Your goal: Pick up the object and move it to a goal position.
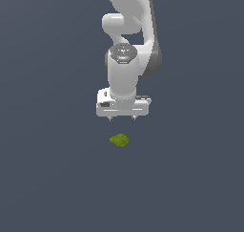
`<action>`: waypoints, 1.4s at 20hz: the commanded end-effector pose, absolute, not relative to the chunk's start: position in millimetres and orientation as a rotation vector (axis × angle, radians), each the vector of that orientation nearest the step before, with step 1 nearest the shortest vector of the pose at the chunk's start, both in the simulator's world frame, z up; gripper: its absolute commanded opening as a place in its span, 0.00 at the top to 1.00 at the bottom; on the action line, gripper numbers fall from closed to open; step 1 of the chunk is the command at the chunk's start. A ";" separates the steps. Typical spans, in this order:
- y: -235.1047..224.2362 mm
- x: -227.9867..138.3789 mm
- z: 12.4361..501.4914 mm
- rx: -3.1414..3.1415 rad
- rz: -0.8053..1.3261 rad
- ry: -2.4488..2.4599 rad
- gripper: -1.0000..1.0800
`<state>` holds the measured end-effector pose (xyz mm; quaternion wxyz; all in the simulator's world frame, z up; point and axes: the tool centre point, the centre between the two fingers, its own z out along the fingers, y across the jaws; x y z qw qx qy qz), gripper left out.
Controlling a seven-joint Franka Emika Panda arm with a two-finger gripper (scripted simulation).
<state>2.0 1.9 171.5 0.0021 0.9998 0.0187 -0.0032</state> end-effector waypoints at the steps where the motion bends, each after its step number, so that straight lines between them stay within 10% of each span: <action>1: 1.9 2.0 171.5 3.137 -0.010 0.059 0.04; 28: 2.4 25.9 178.5 3.101 0.074 0.306 0.04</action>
